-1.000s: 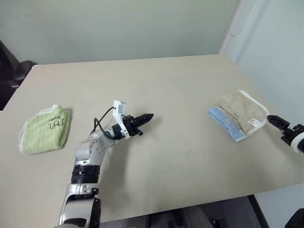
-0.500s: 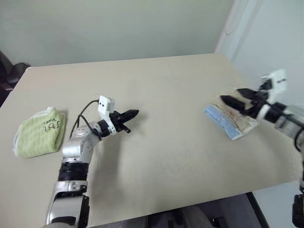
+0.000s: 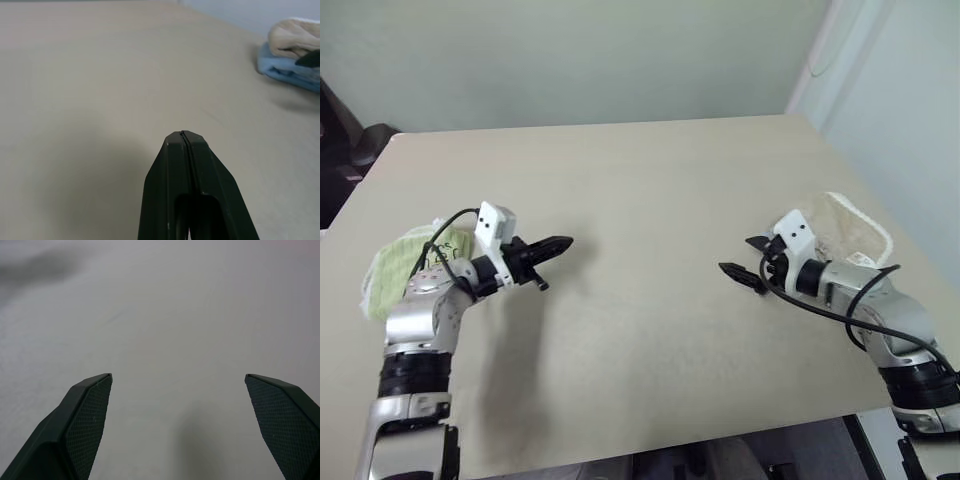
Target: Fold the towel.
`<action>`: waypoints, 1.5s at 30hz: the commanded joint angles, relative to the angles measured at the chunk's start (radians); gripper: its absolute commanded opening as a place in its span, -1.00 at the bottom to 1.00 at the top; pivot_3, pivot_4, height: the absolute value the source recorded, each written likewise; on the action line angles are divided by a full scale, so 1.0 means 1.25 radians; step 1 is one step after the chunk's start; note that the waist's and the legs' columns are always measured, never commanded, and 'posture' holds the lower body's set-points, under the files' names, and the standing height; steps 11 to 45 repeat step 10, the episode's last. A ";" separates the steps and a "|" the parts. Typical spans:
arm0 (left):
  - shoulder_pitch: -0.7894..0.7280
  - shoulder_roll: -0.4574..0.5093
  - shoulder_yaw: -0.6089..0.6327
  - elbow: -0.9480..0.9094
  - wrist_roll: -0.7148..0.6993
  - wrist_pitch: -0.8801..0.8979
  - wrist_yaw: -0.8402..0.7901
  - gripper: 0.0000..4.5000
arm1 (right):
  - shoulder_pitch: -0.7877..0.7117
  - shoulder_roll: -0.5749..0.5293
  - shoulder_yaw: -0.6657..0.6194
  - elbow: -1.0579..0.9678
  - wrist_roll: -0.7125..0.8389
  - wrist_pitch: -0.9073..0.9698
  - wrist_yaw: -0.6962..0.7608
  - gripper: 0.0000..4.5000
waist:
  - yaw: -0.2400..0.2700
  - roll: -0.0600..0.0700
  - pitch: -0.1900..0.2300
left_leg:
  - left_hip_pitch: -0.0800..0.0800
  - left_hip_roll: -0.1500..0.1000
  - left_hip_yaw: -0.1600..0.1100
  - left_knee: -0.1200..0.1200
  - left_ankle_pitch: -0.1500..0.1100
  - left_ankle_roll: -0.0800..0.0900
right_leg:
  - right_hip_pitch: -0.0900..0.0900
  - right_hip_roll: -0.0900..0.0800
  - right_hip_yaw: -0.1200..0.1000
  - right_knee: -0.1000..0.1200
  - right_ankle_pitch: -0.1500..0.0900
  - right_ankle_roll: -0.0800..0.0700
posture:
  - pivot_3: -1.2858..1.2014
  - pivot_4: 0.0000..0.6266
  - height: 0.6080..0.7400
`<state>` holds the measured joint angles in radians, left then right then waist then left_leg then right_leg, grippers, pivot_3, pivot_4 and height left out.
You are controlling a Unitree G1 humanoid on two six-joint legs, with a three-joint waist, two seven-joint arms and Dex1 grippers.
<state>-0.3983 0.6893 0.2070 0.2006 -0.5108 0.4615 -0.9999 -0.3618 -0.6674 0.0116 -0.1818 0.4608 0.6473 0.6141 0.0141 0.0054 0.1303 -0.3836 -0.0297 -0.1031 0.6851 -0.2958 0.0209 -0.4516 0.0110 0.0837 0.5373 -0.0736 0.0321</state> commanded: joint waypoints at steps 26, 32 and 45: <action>0.205 0.055 0.120 -0.217 -0.064 0.100 0.058 -1.00 | 0.111 0.049 -0.120 -0.081 0.027 -0.009 -0.023 0.99 | -0.015 -0.001 -0.001 | 0.001 0.002 0.000 -0.001 -0.004 -0.006 | -0.002 0.002 0.000 0.001 -0.002 -0.003 | 0.03 -0.52 1.00; 0.205 0.055 0.120 -0.217 -0.064 0.100 0.058 -1.00 | 0.111 0.049 -0.120 -0.081 0.027 -0.009 -0.023 0.99 | -0.015 -0.001 -0.001 | 0.001 0.002 0.000 -0.001 -0.004 -0.006 | -0.002 0.002 0.000 0.001 -0.002 -0.003 | 0.03 -0.52 1.00; 0.205 0.055 0.120 -0.217 -0.064 0.100 0.058 -1.00 | 0.111 0.049 -0.120 -0.081 0.027 -0.009 -0.023 0.99 | -0.015 -0.001 -0.001 | 0.001 0.002 0.000 -0.001 -0.004 -0.006 | -0.002 0.002 0.000 0.001 -0.002 -0.003 | 0.03 -0.52 1.00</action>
